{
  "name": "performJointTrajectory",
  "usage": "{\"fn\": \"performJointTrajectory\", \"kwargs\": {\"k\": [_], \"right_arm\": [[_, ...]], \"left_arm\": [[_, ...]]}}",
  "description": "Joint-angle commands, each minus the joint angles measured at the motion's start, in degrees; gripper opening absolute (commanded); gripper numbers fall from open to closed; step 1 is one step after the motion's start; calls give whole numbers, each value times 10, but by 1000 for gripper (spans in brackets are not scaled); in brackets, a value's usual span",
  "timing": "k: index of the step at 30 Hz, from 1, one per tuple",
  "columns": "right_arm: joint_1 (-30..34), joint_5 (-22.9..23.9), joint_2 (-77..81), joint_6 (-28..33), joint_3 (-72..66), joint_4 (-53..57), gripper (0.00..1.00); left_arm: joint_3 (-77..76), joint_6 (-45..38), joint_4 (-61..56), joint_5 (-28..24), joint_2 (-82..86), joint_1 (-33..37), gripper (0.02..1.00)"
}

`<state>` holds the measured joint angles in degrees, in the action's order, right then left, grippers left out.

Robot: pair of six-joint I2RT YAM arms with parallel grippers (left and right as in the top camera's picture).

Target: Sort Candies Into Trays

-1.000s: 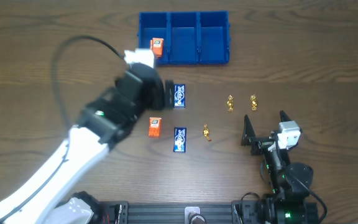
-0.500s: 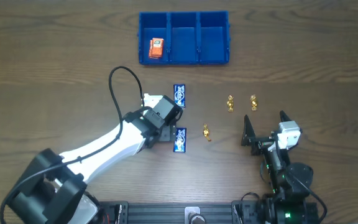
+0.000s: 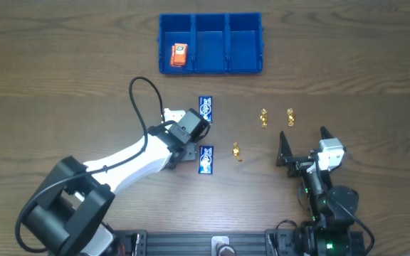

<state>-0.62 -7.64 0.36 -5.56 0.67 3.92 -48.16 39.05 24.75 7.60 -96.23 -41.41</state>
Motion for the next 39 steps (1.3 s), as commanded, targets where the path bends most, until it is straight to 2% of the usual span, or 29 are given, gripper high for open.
{"fn": "performJointTrajectory", "kwargs": {"k": [1,3,9,11,14,16,17,18,21,25,31,39], "right_arm": [[-4,5,-2,5,-2,1,998],[-4,5,-2,5,-2,1,998],[-4,5,-2,5,-2,1,998],[-4,5,-2,5,-2,1,998],[-4,5,-2,5,-2,1,998],[-4,5,-2,5,-2,1,998],[-4,5,-2,5,-2,1,998],[-4,5,-2,5,-2,1,998],[-4,5,-2,5,-2,1,998],[-4,5,-2,5,-2,1,998],[-4,5,-2,5,-2,1,998],[-4,5,-2,5,-2,1,998]], "left_arm": [[0,0,0,2,-15,3,461],[0,0,0,2,-15,3,351],[-2,0,-7,9,10,3,288],[-17,-7,-6,35,59,3,286],[-82,-51,5,103,143,5,286],[-169,-102,26,152,168,14,283],[-280,-154,45,185,146,34,288],[-355,-189,47,189,104,58,288],[-445,-217,50,169,29,94,290],[-532,-224,61,105,-83,140,294],[-564,-208,57,18,-192,184,301],[-564,-206,46,2,-239,189,303]]}}
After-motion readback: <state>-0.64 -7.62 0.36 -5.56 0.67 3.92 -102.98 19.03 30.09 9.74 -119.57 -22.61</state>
